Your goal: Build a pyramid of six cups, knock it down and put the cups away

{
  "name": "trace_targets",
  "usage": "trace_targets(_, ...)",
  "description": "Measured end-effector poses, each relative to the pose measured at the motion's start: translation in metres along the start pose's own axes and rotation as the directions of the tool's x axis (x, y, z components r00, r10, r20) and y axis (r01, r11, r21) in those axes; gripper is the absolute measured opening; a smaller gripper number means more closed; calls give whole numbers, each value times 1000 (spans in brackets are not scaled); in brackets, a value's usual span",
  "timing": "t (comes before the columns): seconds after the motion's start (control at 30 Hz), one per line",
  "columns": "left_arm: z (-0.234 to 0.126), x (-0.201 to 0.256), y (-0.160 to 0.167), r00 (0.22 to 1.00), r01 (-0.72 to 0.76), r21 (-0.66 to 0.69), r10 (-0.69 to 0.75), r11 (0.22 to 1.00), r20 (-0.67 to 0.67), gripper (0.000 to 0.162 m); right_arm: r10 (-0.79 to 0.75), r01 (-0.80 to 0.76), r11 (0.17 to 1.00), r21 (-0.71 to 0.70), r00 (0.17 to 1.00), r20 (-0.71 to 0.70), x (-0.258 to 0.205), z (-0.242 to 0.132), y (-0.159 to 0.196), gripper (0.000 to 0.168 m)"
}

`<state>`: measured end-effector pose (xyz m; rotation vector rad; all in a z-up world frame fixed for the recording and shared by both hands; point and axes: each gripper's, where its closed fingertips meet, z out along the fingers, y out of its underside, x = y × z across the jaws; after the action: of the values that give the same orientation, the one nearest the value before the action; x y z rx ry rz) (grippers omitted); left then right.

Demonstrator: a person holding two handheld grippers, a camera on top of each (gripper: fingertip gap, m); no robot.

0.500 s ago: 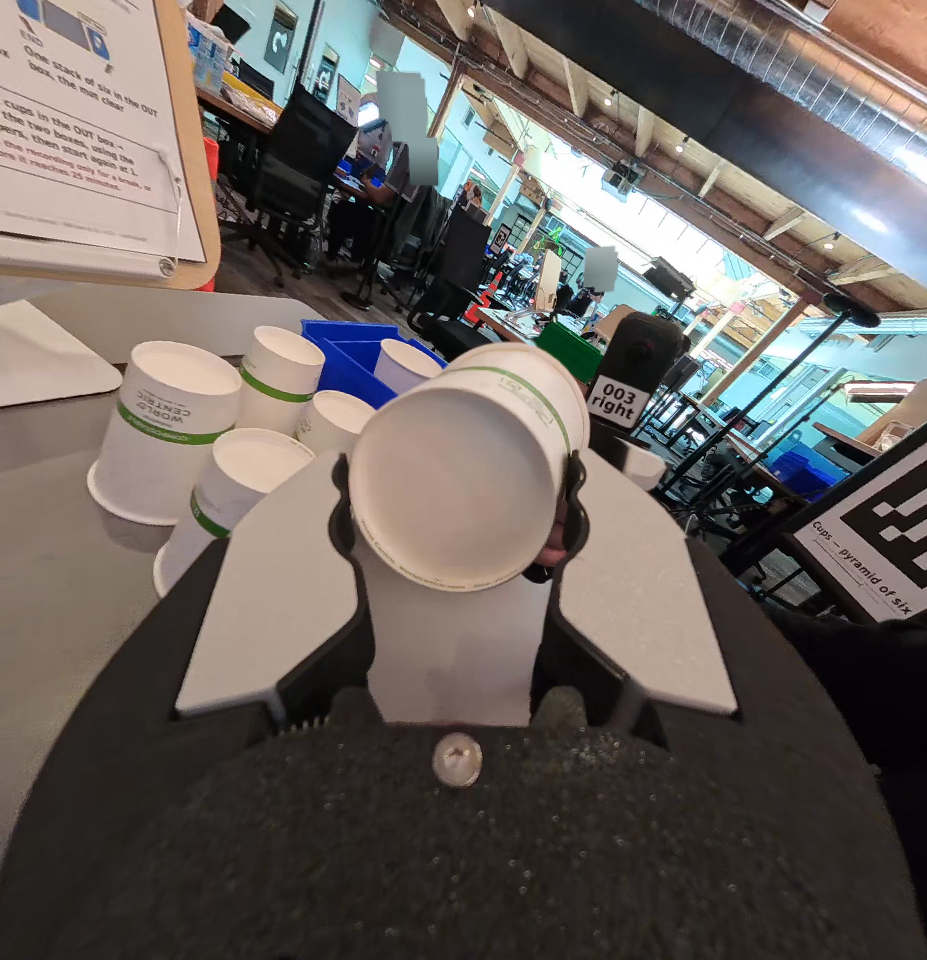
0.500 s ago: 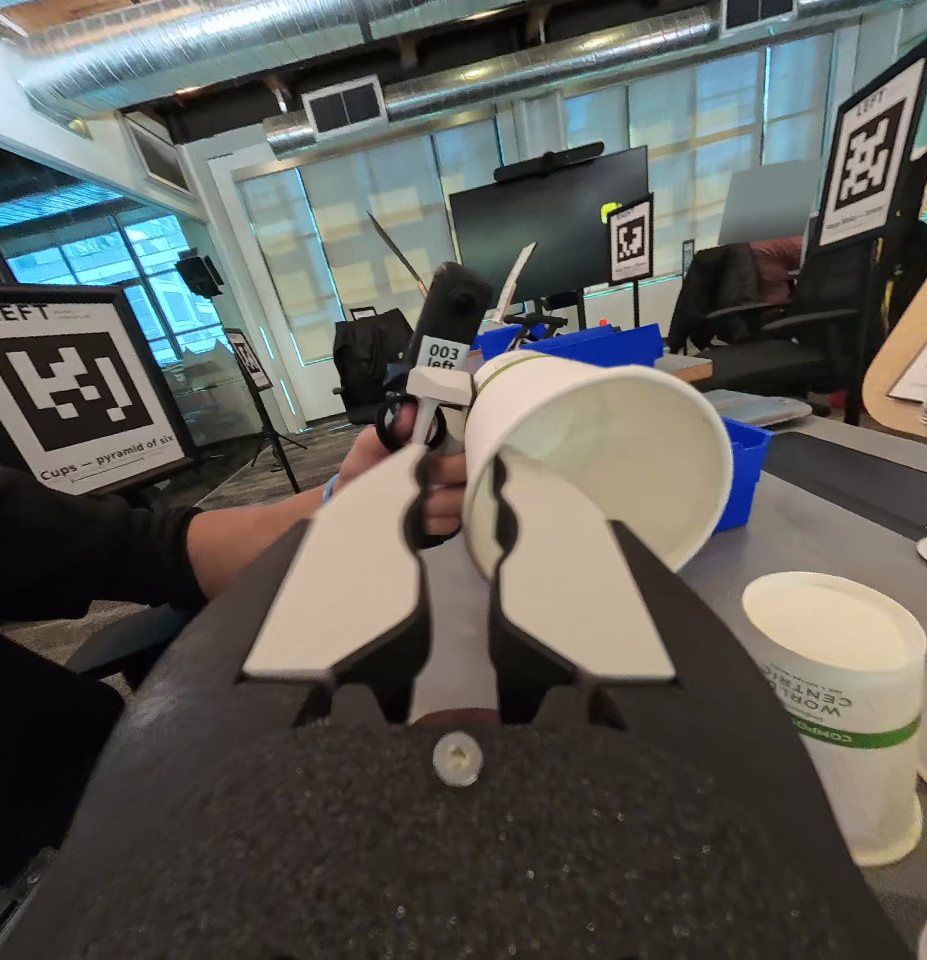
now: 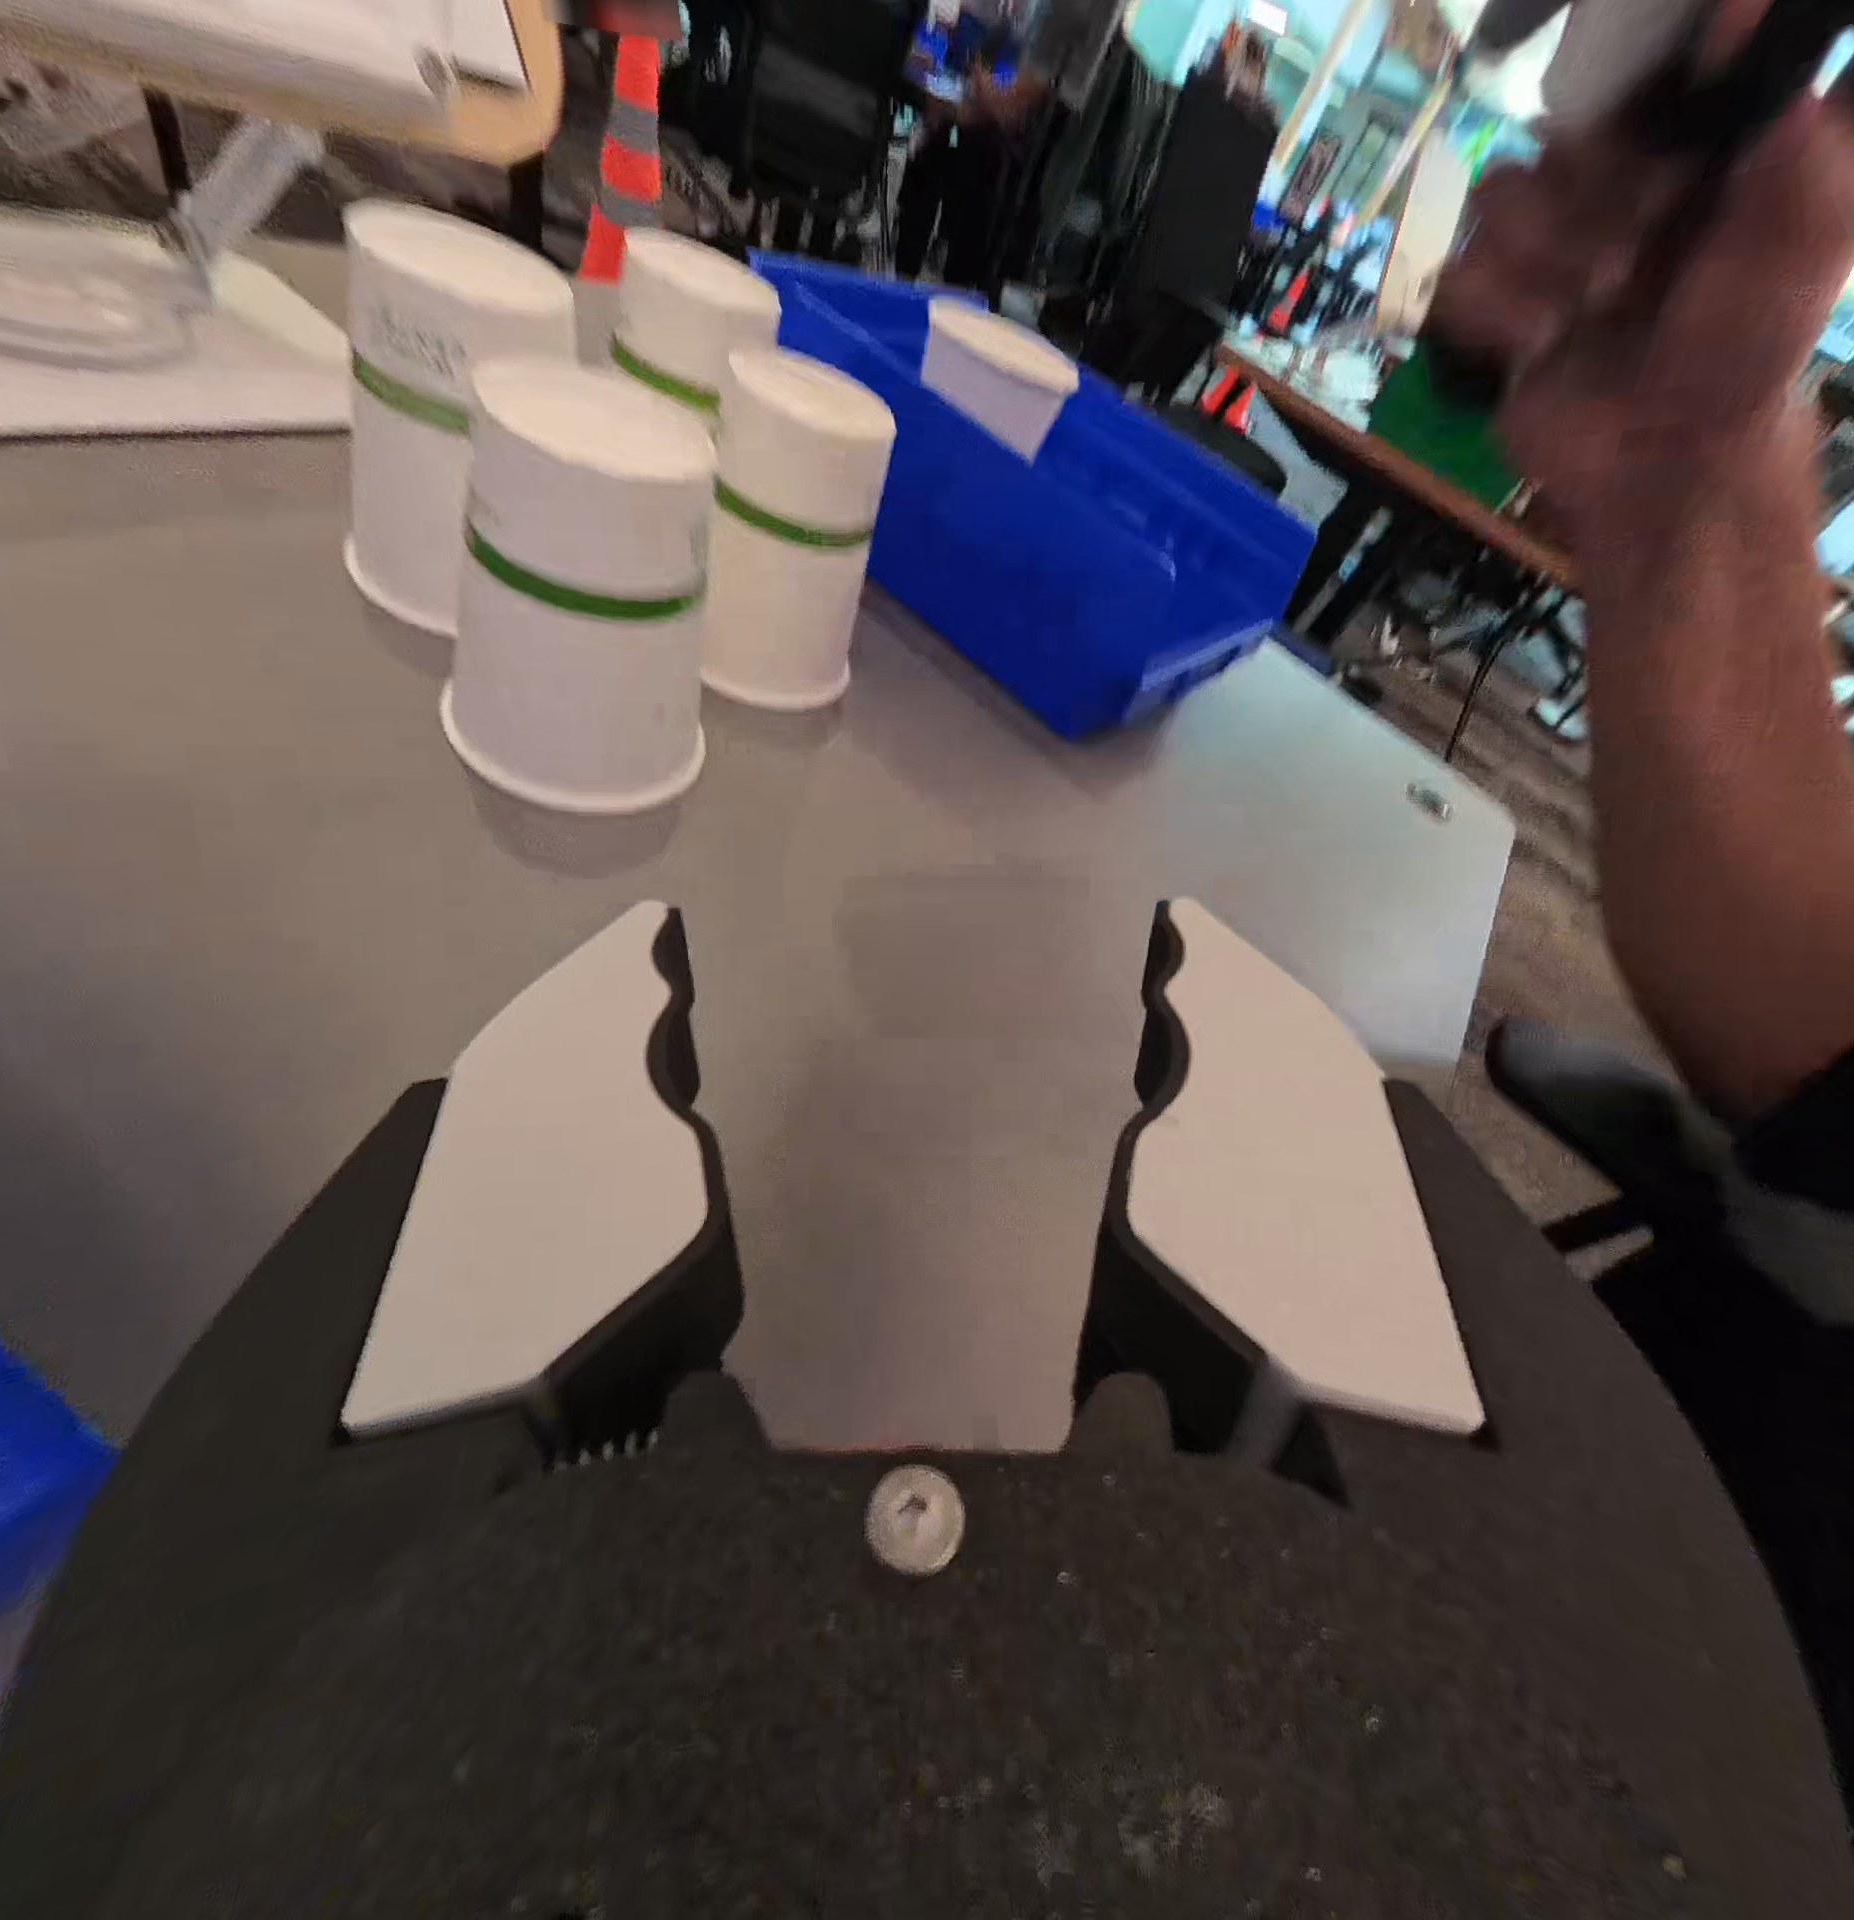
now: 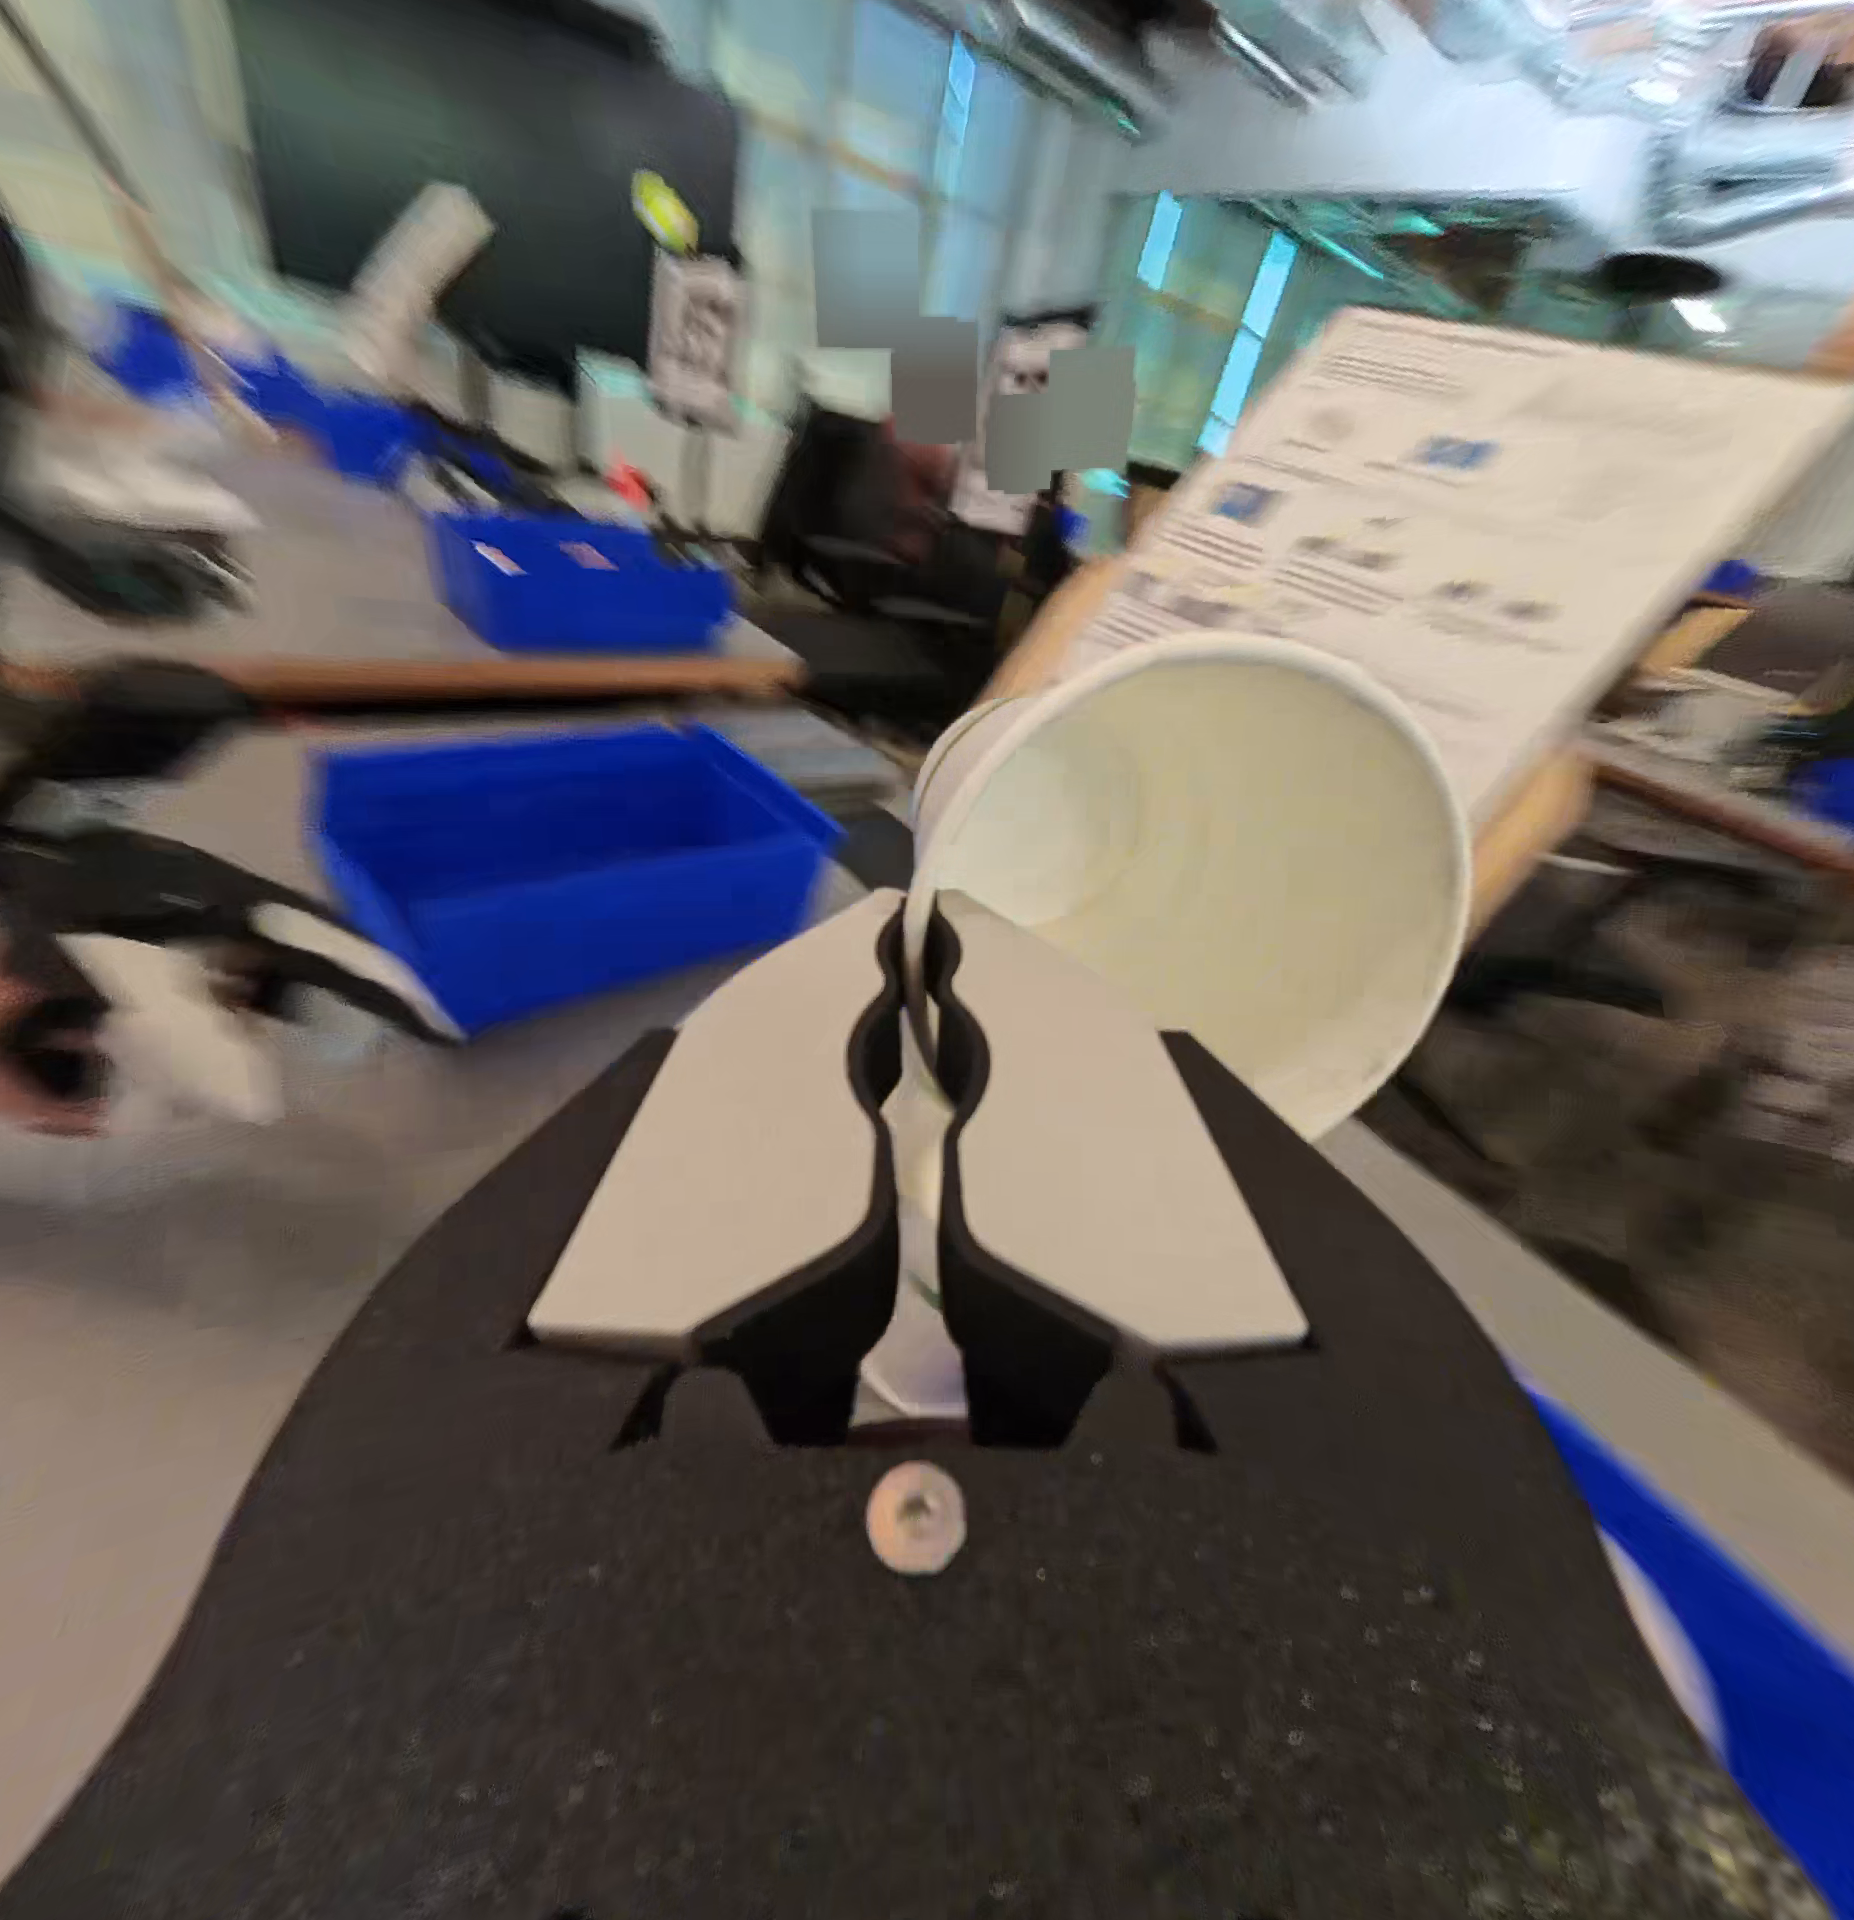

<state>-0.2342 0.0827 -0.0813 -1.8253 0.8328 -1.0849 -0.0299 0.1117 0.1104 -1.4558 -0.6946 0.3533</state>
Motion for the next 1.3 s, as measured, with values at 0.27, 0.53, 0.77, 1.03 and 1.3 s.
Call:
trace_targets(0.27, 11, 19, 33, 992, -123, -124, 122, 985, -14, 81, -220, 105, 697, -709, 973, -72, 144, -52, 62, 1)
trace_targets(0.53, 13, 29, 31, 971, -240, -122, 239, 963, -17, 81, -79, 62, 363, -930, 996, 35, 172, -47, 151, 0)
trace_targets(0.77, 13, 33, 37, 967, -254, -144, 252, 956, -32, 81, 75, 27, 217, -976, 996, 45, 165, -43, 209, 1)
trace_targets(1.03, 13, 30, 44, 964, -267, -169, 265, 949, -35, 81, 203, -32, 219, -975, 979, 14, 157, -38, 235, 13)
trace_targets(1.3, 14, 23, 45, 966, -256, -184, 257, 949, -19, 82, -16, -33, 659, -751, 998, -58, 134, -12, 138, 28)
